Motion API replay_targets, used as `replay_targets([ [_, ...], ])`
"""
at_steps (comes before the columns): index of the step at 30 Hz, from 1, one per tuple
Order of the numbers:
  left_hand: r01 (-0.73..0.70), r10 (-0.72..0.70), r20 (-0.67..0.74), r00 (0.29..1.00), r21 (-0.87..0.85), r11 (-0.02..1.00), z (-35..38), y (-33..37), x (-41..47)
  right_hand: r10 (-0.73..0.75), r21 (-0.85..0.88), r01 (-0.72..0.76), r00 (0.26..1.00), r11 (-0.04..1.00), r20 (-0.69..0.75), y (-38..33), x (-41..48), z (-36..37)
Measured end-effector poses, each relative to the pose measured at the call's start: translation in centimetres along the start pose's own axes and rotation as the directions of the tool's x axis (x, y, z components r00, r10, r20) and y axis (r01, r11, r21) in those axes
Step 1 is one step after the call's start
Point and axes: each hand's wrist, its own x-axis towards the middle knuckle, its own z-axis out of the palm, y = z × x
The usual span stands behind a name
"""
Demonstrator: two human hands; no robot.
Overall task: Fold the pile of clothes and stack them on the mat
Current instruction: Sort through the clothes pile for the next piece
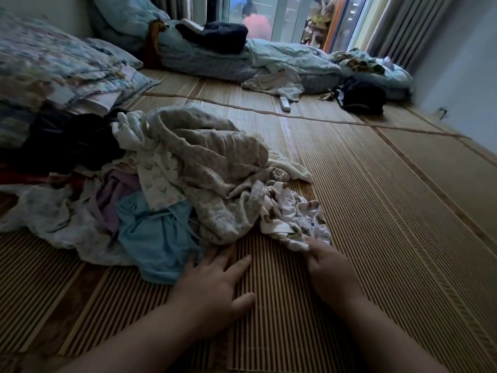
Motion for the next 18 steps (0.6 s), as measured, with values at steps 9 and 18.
replay_targets([
  [9, -0.162, 0.067, -0.264, 0.962, -0.354, 0.921, -2.6, 1.0, -1.0, 0.059, 0.487, 0.034, 0.983, 0.873, -0.175, -4.8, -1.3, -8.8],
  [18, -0.514, 0.107, -0.536, 0.837, -0.706, 0.488, -9.0, 6.2, -5.9, -0.002, 0.878, -0.114, 0.991, 0.466, 0.130, -15.2, -3.5, -13.6],
])
